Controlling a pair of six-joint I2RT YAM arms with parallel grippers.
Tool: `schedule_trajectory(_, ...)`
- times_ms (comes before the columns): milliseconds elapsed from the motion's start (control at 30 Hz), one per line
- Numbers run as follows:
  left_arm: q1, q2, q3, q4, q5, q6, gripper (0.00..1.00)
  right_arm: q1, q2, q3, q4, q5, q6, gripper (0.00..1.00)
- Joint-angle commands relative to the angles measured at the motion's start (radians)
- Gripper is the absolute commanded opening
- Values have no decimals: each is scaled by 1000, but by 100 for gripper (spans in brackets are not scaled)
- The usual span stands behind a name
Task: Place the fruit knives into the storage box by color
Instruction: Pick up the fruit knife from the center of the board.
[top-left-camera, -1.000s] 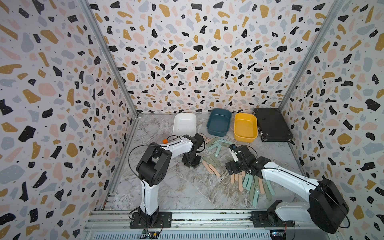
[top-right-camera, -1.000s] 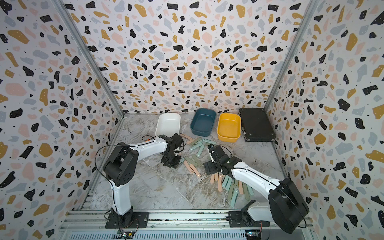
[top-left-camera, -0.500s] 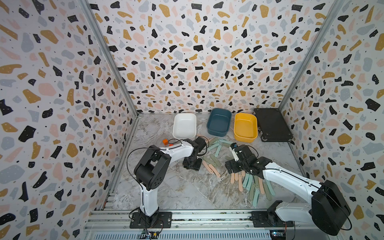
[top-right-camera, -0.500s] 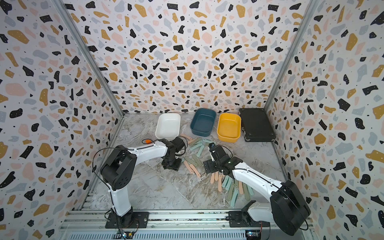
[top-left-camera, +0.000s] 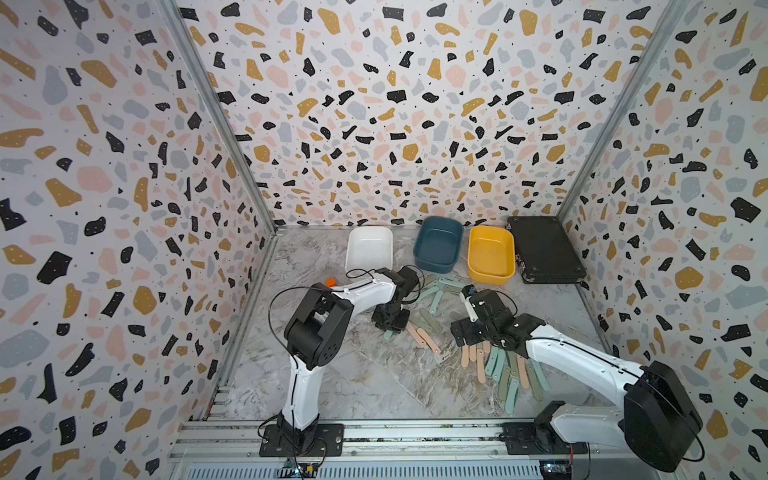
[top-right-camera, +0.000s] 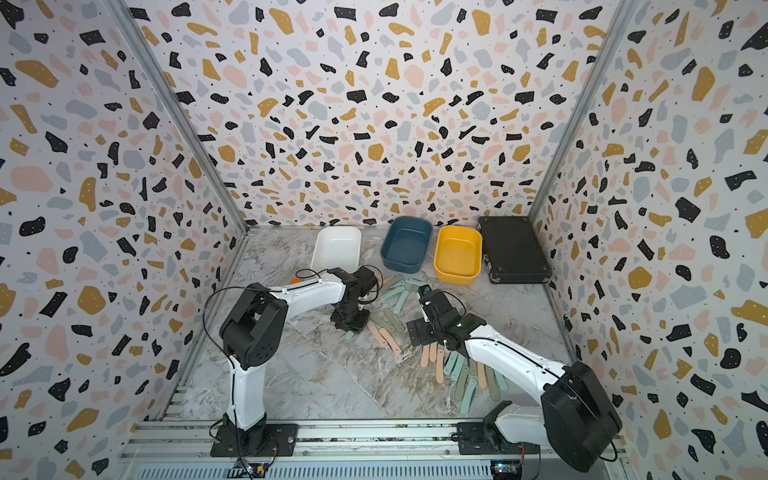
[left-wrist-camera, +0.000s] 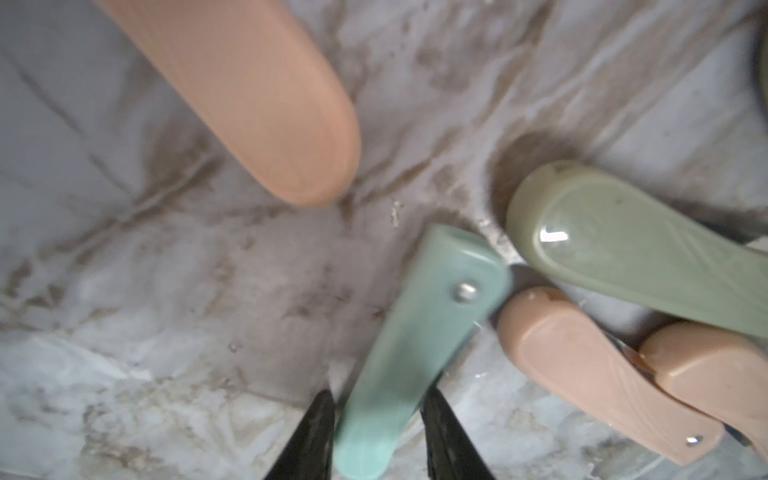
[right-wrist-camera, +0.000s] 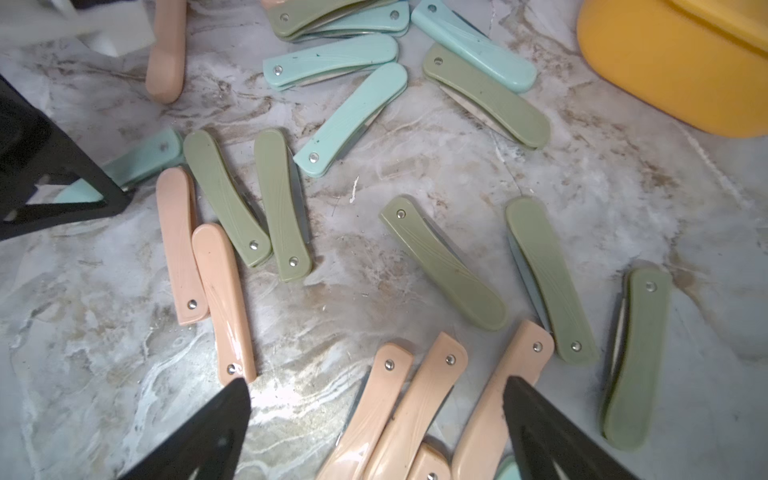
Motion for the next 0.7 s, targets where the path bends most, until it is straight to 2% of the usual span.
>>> schedule_trajectory(0,3,60,-60,69,20,3,26,3,-39,8,-15,8,7,97)
schedule_trajectory(133,1,-38,-100,67,45,-21,18,3,-36,10,-32,2,18,97)
schedule_trajectory(300,2,-168,-75,7,38,-41,16,3,-30,8,-37,-6,32,97)
schedule_trajectory(433,11,-240,9,-73,11,-42,14,3,-30,13,-48,-15,45,97)
schedule_trajectory(533,51,-256,90,-107,-20,-29,14,3,-31,19,-62,-17,47,97)
schedule_trajectory(667,164,-146,290,-161,-28,12,13,3,-2,42,-84,-39,57,97)
